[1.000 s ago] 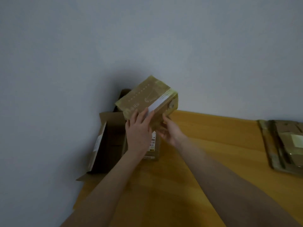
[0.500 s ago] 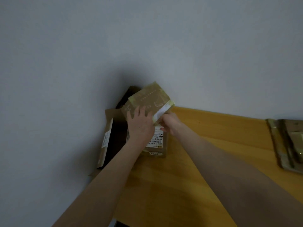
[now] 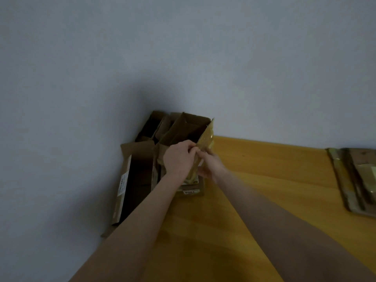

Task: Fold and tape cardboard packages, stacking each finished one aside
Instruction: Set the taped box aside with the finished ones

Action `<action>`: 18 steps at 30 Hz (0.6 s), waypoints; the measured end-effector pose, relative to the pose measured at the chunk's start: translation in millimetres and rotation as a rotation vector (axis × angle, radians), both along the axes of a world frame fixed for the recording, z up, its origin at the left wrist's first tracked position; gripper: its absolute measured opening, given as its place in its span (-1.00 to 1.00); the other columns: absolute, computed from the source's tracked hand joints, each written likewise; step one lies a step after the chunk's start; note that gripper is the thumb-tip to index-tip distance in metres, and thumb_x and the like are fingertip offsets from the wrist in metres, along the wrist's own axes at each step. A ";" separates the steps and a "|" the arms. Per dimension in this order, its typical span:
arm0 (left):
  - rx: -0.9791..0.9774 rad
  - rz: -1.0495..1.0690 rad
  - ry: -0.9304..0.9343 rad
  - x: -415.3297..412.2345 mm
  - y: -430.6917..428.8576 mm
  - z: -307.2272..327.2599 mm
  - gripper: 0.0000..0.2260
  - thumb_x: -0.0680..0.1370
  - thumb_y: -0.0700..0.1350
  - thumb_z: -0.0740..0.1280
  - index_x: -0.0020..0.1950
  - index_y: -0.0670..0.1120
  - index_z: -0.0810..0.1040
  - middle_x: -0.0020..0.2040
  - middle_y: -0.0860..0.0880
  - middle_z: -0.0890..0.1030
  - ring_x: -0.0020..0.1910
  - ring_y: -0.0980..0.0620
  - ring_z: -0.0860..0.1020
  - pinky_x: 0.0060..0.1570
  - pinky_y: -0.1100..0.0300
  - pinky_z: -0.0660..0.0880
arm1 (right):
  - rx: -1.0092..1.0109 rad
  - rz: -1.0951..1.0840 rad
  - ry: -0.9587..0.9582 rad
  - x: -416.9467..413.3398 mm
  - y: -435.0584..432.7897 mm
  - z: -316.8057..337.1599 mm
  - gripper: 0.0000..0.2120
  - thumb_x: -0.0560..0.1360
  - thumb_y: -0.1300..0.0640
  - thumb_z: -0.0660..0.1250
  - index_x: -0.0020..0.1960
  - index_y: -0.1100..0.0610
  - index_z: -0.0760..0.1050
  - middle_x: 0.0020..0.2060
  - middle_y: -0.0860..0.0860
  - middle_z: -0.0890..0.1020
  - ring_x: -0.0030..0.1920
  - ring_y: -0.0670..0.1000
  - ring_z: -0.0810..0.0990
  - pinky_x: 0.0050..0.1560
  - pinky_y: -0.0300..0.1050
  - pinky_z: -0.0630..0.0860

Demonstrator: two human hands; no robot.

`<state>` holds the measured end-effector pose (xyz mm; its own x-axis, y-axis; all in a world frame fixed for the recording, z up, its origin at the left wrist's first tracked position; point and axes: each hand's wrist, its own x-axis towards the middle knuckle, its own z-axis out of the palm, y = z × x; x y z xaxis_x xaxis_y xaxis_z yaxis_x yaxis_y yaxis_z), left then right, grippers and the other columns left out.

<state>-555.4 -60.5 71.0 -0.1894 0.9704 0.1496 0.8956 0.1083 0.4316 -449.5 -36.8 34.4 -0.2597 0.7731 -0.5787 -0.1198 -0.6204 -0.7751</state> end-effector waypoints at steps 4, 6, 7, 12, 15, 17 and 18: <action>-0.070 -0.108 0.059 5.0 33.6 -2.1 -0.67 0.63 0.07 0.13 0.37 0.06 0.43 0.33 0.03 0.50 0.38 0.04 0.38 0.46 -0.06 0.14 | 0.037 -0.070 0.155 2.1 28.3 8.6 -0.54 0.59 -0.16 0.17 0.42 0.02 0.35 0.28 0.01 0.52 0.21 0.08 0.54 0.27 0.12 0.49; -0.011 -0.095 0.094 -0.2 39.3 2.0 -0.59 0.63 0.10 0.11 0.46 0.04 0.32 0.47 0.01 0.33 0.50 0.03 0.16 0.47 -0.10 -0.05 | 0.033 -0.102 0.139 12.0 32.4 11.8 -0.55 0.61 -0.20 0.11 0.35 0.06 0.38 0.15 -0.04 0.54 0.17 0.05 0.51 0.26 0.10 0.45; 0.050 -0.054 0.081 -5.2 38.1 3.4 -0.57 0.62 0.10 0.13 0.47 0.02 0.30 0.48 -0.01 0.30 0.51 0.02 0.15 0.47 -0.10 -0.04 | 0.030 -0.109 0.082 18.3 32.7 9.8 -0.56 0.60 -0.21 0.11 0.33 0.04 0.37 0.15 -0.05 0.52 0.19 0.08 0.50 0.24 0.12 0.44; 0.143 0.057 0.070 -27.4 15.3 -5.8 -0.43 0.51 0.19 0.20 0.45 -0.06 0.33 0.44 -0.12 0.34 0.45 -0.08 0.26 0.41 -0.17 0.19 | -0.019 -0.065 -0.033 40.8 24.8 -13.2 -0.34 0.51 -0.30 0.18 0.50 0.01 0.22 0.43 0.08 0.33 0.39 0.20 0.34 0.36 0.25 0.32; 0.207 -0.014 0.129 -12.5 8.6 -6.5 -0.49 0.50 0.12 0.24 0.38 -0.10 0.41 0.40 -0.15 0.39 0.42 -0.13 0.31 0.38 -0.15 0.27 | -0.016 -0.093 -0.138 37.3 19.2 -19.8 -0.37 0.54 -0.24 0.21 0.49 0.07 0.24 0.41 0.10 0.37 0.37 0.20 0.38 0.32 0.19 0.39; 0.240 -0.106 0.189 7.2 10.8 -3.1 -0.57 0.51 -0.01 0.34 0.35 -0.11 0.44 0.37 -0.16 0.41 0.41 -0.14 0.33 0.37 -0.09 0.29 | 0.070 -0.081 -0.360 39.2 17.5 -23.7 -0.46 0.57 -0.12 0.26 0.45 0.13 0.29 0.36 0.13 0.43 0.32 0.17 0.43 0.30 0.12 0.42; 0.245 -0.164 0.229 20.3 13.0 0.4 -0.58 0.51 -0.05 0.36 0.34 -0.10 0.45 0.37 -0.15 0.42 0.41 -0.13 0.33 0.36 -0.06 0.30 | 0.116 -0.048 -0.465 43.9 17.4 -24.7 -0.49 0.57 -0.07 0.28 0.42 0.14 0.32 0.34 0.13 0.45 0.30 0.16 0.45 0.28 0.08 0.43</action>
<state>-535.1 -47.5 71.5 0.0310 0.9154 0.4013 0.9688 -0.1263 0.2131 -405.6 -19.5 9.7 0.0441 0.8440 -0.5345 0.2294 -0.5292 -0.8169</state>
